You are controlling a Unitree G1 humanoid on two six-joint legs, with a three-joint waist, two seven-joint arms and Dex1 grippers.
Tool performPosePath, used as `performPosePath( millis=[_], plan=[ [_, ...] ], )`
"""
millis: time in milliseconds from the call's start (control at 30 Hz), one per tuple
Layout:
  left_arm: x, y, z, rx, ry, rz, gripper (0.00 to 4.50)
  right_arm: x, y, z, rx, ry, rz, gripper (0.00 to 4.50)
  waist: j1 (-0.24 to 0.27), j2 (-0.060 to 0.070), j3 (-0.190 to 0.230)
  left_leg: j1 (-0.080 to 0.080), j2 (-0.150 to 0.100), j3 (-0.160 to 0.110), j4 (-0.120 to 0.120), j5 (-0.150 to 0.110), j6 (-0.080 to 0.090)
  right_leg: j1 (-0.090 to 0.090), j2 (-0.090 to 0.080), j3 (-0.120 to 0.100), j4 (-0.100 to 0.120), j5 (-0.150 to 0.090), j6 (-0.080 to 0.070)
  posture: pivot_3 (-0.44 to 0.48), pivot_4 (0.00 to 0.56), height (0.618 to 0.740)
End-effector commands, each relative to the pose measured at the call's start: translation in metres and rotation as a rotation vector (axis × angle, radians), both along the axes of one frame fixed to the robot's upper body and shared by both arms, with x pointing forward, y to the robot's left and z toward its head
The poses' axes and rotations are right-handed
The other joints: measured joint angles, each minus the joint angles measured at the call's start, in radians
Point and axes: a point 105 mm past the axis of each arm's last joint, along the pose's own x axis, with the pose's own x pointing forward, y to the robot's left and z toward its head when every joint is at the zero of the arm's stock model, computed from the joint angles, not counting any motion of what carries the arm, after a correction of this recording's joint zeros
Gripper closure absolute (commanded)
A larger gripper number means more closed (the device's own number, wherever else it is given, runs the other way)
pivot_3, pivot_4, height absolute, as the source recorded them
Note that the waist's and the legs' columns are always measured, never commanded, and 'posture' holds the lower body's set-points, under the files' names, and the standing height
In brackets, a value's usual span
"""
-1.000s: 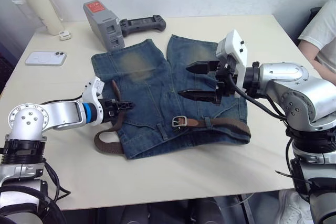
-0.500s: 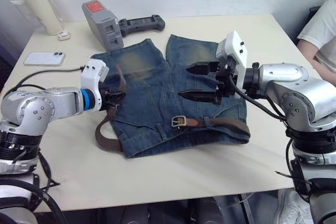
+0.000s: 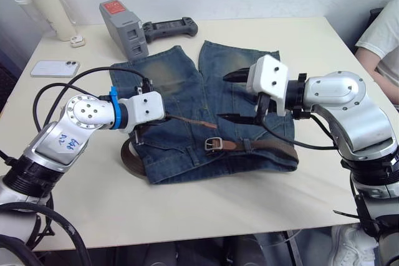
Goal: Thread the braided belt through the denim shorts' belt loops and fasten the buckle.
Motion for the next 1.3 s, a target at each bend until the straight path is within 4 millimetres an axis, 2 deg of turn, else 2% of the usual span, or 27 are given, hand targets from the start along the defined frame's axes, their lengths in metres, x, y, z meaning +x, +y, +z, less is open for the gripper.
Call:
performPosePath(
  millis=[33, 133, 300, 433, 533, 600, 767, 800, 933, 1000, 1067, 1267, 1300],
  plan=[
    [0.001, -0.002, 0.017, 0.005, -0.067, -0.024, 4.43, -0.013, 0.010, 0.000, -0.010, 0.010, 0.050, 0.00, 0.000, 0.000, 0.000, 0.000, 0.000, 0.000, 0.000, 0.000, 0.000, 0.000, 0.000, 0.000, 0.000, 0.000, 0.000, 0.000, 0.150, 0.664],
    [0.003, -0.004, 0.015, -0.017, -0.047, -0.016, 4.43, -0.020, 0.020, -0.006, 0.020, 0.085, 0.071, 0.00, -0.001, 0.000, 0.000, 0.000, 0.000, -0.001, 0.000, 0.000, 0.000, 0.000, 0.000, -0.001, 0.001, 0.000, 0.000, 0.000, 0.150, 0.664],
    [0.003, -0.006, 0.015, -0.051, -0.015, -0.008, 4.43, -0.010, 0.023, -0.028, -0.027, 0.080, 0.013, 0.00, 0.000, 0.000, 0.000, 0.001, 0.000, -0.001, 0.001, 0.000, 0.000, 0.001, 0.000, -0.001, 0.001, 0.000, 0.000, 0.000, 0.150, 0.664],
    [0.004, -0.002, 0.017, -0.029, -0.033, -0.002, 4.43, -0.002, 0.024, -0.033, -0.045, 0.050, -0.028, 0.00, -0.001, 0.000, 0.000, 0.001, 0.000, -0.001, 0.002, 0.000, 0.000, 0.001, 0.000, -0.001, 0.002, 0.000, 0.000, 0.000, 0.150, 0.664],
    [0.003, -0.002, 0.018, -0.033, -0.025, -0.005, 4.50, 0.007, 0.021, -0.036, -0.080, 0.012, -0.069, 0.81, 0.000, 0.000, 0.000, 0.001, 0.000, -0.001, 0.003, 0.000, 0.000, 0.001, 0.000, -0.001, 0.002, 0.000, 0.000, 0.000, 0.150, 0.664],
    [0.003, -0.002, 0.019, -0.039, -0.023, -0.004, 4.50, 0.011, 0.020, -0.038, -0.087, 0.006, -0.078, 1.93, 0.000, 0.000, 0.000, 0.001, 0.000, -0.001, 0.003, 0.000, 0.000, 0.001, 0.000, -0.001, 0.002, 0.000, 0.000, 0.000, 0.150, 0.664],
    [0.002, -0.003, 0.019, -0.048, -0.017, -0.003, 4.50, 0.015, 0.023, -0.033, -0.051, -0.021, -0.080, 4.31, -0.002, 0.000, 0.000, 0.001, 0.000, -0.001, 0.003, 0.000, 0.000, 0.001, 0.000, -0.001, 0.003, 0.000, 0.000, 0.000, 0.150, 0.664],
    [0.002, -0.003, 0.018, -0.051, 0.000, 0.001, 4.50, 0.015, 0.023, -0.031, -0.044, -0.029, -0.079, 4.44, -0.002, 0.000, 0.000, 0.000, 0.000, -0.001, 0.003, 0.000, 0.000, 0.001, 0.000, -0.001, 0.003, 0.000, 0.000, 0.000, 0.150, 0.664],
    [0.003, -0.002, 0.021, -0.104, 0.030, 0.032, 4.50, 0.017, 0.022, -0.028, -0.038, -0.038, -0.085, 4.44, -0.001, 0.000, 0.000, 0.001, 0.000, -0.001, 0.003, 0.000, 0.000, 0.001, 0.000, -0.001, 0.003, 0.000, 0.000, 0.000, 0.150, 0.664],
    [0.005, -0.002, 0.031, -0.241, 0.106, 0.075, 3.61, 0.017, 0.022, -0.028, -0.039, -0.039, -0.087, 4.50, -0.001, 0.000, 0.000, 0.000, 0.000, -0.002, 0.004, 0.000, 0.000, 0.001, 0.000, -0.002, 0.003, 0.000, 0.000, 0.000, 0.150, 0.664],
    [0.007, 0.001, 0.051, -0.418, 0.177, 0.141, 2.91, 0.019, 0.022, -0.030, -0.061, -0.053, -0.092, 4.50, 0.000, 0.000, 0.000, 0.000, 0.000, -0.003, 0.005, 0.000, 0.000, 0.001, 0.000, -0.002, 0.003, 0.000, 0.000, 0.000, 0.150, 0.664],
    [0.014, 0.034, 0.089, -0.811, 0.365, 0.398, 0.22, 0.032, 0.030, -0.038, -0.116, -0.148, -0.119, 4.50, -0.007, 0.000, 0.000, 0.000, 0.001, -0.005, 0.006, 0.000, 0.000, 0.002, 0.000, -0.003, 0.004, 0.000, 0.000, 0.000, 0.150, 0.664],
    [0.013, 0.036, 0.092, -0.858, 0.411, 0.423, 0.05, 0.034, 0.031, -0.038, -0.123, -0.169, -0.122, 4.50, -0.008, 0.000, 0.000, 0.000, 0.001, -0.004, 0.005, 0.000, 0.000, 0.002, 0.000, -0.002, 0.005, 0.000, 0.000, 0.000, 0.150, 0.664]
  ],
)
